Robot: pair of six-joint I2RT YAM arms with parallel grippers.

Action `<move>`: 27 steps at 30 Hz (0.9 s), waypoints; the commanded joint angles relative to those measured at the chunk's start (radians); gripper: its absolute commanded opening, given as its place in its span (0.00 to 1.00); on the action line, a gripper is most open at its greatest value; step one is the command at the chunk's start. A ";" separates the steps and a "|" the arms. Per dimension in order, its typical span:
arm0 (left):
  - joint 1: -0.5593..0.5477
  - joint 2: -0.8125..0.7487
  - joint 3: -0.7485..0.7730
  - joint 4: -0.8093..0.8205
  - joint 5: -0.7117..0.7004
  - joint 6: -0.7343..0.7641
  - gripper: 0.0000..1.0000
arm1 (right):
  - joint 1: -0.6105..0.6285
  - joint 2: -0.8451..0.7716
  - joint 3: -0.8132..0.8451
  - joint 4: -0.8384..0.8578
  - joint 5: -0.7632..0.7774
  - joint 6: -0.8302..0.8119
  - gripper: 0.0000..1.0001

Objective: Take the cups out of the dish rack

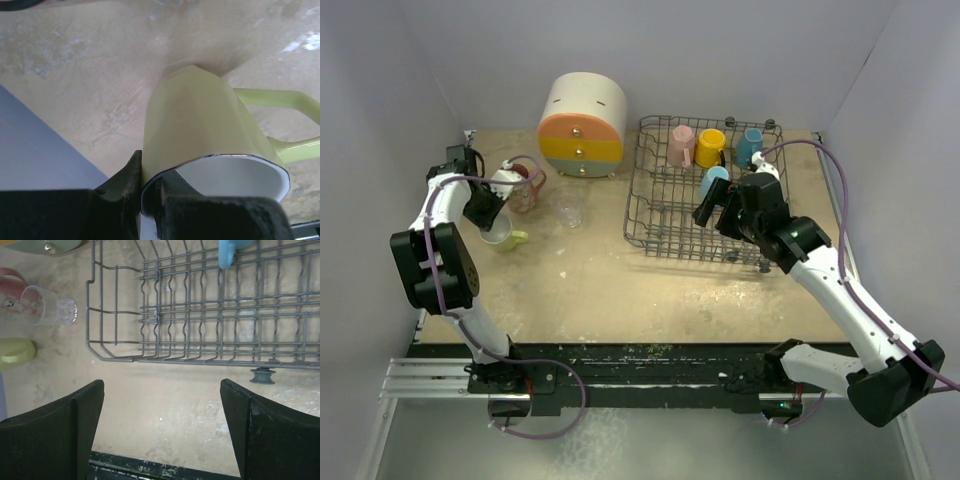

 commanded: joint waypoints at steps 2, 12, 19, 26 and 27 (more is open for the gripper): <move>0.027 0.047 0.065 0.054 -0.017 -0.023 0.00 | -0.042 0.031 0.042 -0.014 0.060 -0.075 0.99; 0.029 -0.041 0.081 0.072 -0.021 -0.038 0.99 | -0.104 0.240 0.166 -0.017 0.185 -0.180 1.00; 0.041 -0.226 0.117 0.127 -0.013 -0.136 0.99 | -0.111 0.438 0.271 0.004 0.256 -0.233 1.00; 0.046 -0.361 0.142 0.040 0.189 -0.198 0.99 | -0.111 0.622 0.356 0.029 0.276 -0.256 0.90; 0.045 -0.367 0.154 0.017 0.228 -0.210 0.99 | -0.112 0.642 0.366 0.031 0.278 -0.258 0.88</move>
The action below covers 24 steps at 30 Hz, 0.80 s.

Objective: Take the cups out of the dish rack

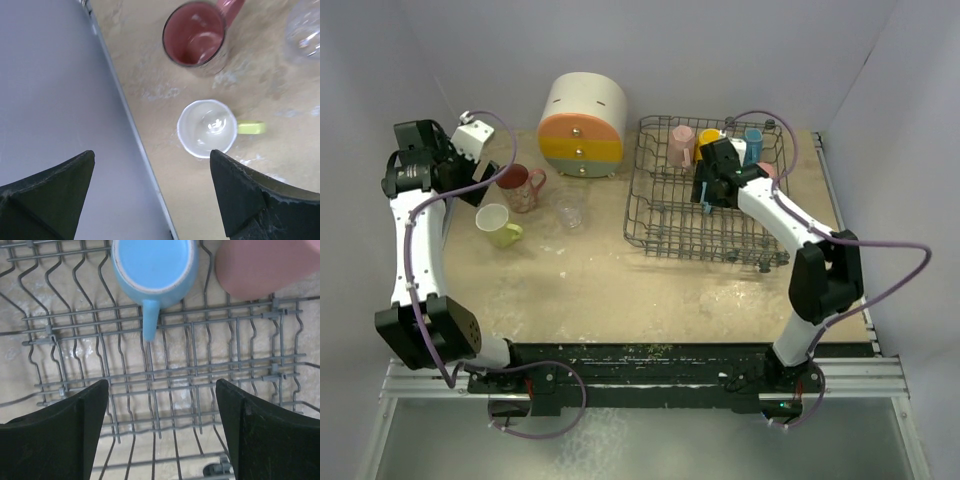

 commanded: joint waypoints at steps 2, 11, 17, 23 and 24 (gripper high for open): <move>0.003 -0.043 0.069 -0.111 0.245 -0.084 0.99 | -0.004 0.097 0.092 0.039 0.054 -0.039 0.85; -0.003 -0.063 0.001 -0.219 0.451 -0.070 0.99 | -0.004 0.220 0.144 0.097 0.121 -0.061 0.67; -0.004 -0.114 -0.026 -0.222 0.551 -0.056 0.99 | -0.003 0.266 0.128 0.135 0.166 -0.068 0.56; -0.009 -0.100 -0.018 -0.259 0.579 -0.048 0.99 | -0.001 0.275 0.092 0.188 0.172 -0.083 0.41; -0.009 -0.100 -0.024 -0.263 0.581 -0.042 0.99 | -0.001 0.272 0.090 0.191 0.170 -0.083 0.35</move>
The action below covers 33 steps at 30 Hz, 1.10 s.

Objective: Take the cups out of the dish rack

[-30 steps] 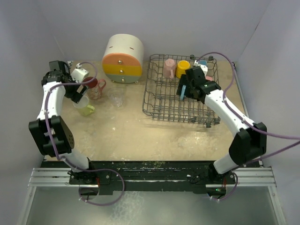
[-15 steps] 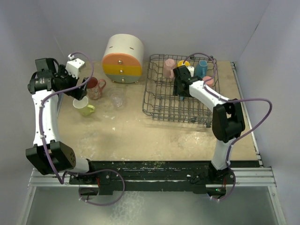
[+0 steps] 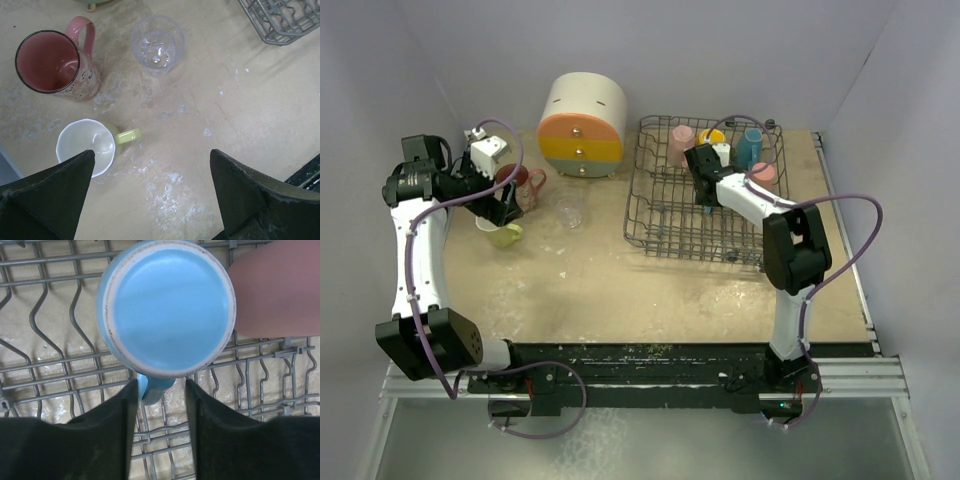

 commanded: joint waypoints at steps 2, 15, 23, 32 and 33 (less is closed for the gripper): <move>-0.008 -0.023 -0.004 -0.032 0.067 0.035 1.00 | 0.000 -0.034 -0.005 0.057 0.039 -0.020 0.23; -0.073 -0.065 -0.047 -0.071 0.044 0.091 1.00 | 0.034 -0.195 0.057 0.029 0.065 -0.037 0.00; -0.097 -0.098 -0.061 -0.082 0.082 0.114 0.99 | 0.039 -0.325 0.066 -0.026 -0.060 0.019 0.00; -0.179 -0.217 -0.189 0.063 0.171 0.141 0.99 | 0.039 -0.430 0.094 -0.068 -0.291 0.081 0.00; -0.188 -0.231 -0.211 0.086 0.195 0.144 0.99 | 0.043 -0.451 0.091 -0.068 -0.333 0.096 0.00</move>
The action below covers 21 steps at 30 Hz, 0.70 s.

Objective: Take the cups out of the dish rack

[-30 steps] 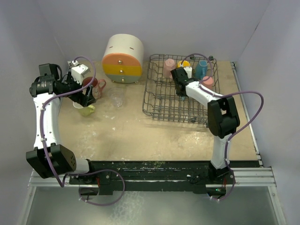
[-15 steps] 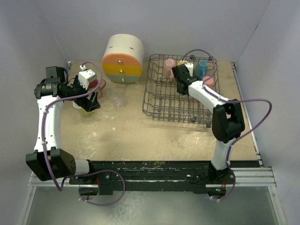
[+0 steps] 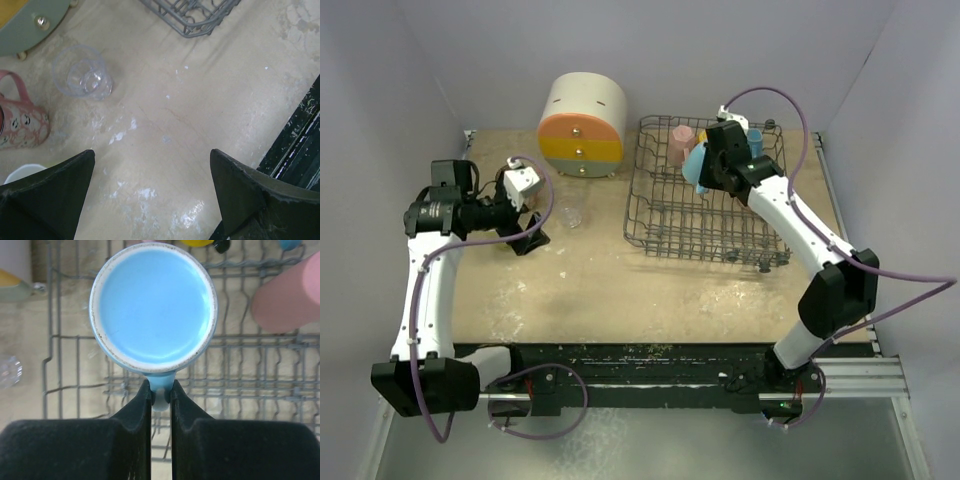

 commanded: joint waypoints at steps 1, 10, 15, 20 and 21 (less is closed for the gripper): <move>-0.040 -0.074 -0.069 0.138 0.132 0.038 0.99 | 0.012 -0.118 0.059 0.036 -0.190 0.079 0.00; -0.100 -0.175 -0.167 0.297 0.252 0.133 0.99 | 0.109 -0.283 -0.181 0.366 -0.655 0.345 0.00; -0.101 -0.213 -0.205 0.372 0.279 0.144 0.99 | 0.153 -0.360 -0.429 0.803 -0.874 0.639 0.00; -0.103 -0.267 -0.246 0.441 0.316 0.099 0.98 | 0.216 -0.372 -0.595 1.149 -0.915 0.862 0.00; -0.102 -0.271 -0.247 0.448 0.323 0.089 0.97 | 0.233 -0.367 -0.605 1.191 -0.916 0.885 0.00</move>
